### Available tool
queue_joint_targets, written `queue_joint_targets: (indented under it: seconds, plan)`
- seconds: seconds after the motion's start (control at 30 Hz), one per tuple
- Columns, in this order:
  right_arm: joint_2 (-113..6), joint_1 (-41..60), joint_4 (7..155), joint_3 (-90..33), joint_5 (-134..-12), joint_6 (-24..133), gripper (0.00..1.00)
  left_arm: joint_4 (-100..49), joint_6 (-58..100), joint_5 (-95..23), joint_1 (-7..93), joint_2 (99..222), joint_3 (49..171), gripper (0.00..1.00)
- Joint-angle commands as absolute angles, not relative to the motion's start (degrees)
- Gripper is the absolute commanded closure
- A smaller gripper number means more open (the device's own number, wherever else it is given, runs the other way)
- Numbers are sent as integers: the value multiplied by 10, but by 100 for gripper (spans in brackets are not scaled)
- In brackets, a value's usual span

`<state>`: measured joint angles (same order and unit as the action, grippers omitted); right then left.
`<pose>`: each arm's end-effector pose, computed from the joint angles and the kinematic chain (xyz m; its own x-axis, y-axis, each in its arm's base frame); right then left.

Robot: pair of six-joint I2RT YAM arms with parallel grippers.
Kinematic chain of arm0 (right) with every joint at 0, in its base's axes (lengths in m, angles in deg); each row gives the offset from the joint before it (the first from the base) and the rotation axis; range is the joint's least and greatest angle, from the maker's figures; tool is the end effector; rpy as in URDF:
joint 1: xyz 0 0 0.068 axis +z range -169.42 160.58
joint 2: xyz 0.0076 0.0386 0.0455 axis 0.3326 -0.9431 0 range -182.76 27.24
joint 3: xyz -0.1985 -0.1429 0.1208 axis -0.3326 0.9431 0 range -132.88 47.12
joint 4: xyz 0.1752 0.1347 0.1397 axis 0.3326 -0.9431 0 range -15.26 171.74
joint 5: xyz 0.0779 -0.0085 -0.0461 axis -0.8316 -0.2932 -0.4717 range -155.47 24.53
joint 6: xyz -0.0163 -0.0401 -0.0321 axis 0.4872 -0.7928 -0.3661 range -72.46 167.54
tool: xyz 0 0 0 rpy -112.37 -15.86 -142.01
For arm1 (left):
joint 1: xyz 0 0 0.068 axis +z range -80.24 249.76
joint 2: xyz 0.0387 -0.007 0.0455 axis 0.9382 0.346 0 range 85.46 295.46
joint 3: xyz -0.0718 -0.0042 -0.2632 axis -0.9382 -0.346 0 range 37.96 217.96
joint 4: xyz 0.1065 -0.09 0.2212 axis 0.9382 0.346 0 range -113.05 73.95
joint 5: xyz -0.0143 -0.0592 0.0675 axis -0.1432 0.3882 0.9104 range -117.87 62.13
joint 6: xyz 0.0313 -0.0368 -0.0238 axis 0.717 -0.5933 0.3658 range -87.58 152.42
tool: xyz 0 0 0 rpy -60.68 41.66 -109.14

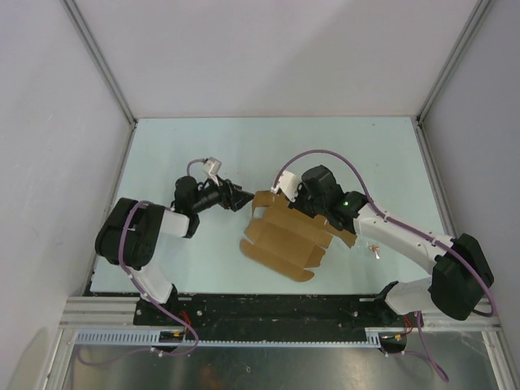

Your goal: Fold the paper box

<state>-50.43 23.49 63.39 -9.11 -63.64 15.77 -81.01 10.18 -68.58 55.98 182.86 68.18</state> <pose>0.2189 0.2019 0.2676 -0.0497 -0.7646 -0.6426 -0.8101 0.4072 -0.4219 0.2897 -0.0950 0.1566 -0.4493 -0.1853 -0.8740 0.6869 0.5539 -0.4705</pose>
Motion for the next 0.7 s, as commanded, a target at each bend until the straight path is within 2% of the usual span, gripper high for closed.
queue_joint_targets:
  seconds: [0.0,0.67]
  plan:
    - [-488,231,643,-93,-648,160,100,-833,124,-694,549,1835,681,19]
    - [-494,227,638,-93,-649,164,100,-841,157,-730,506,1842,670,28]
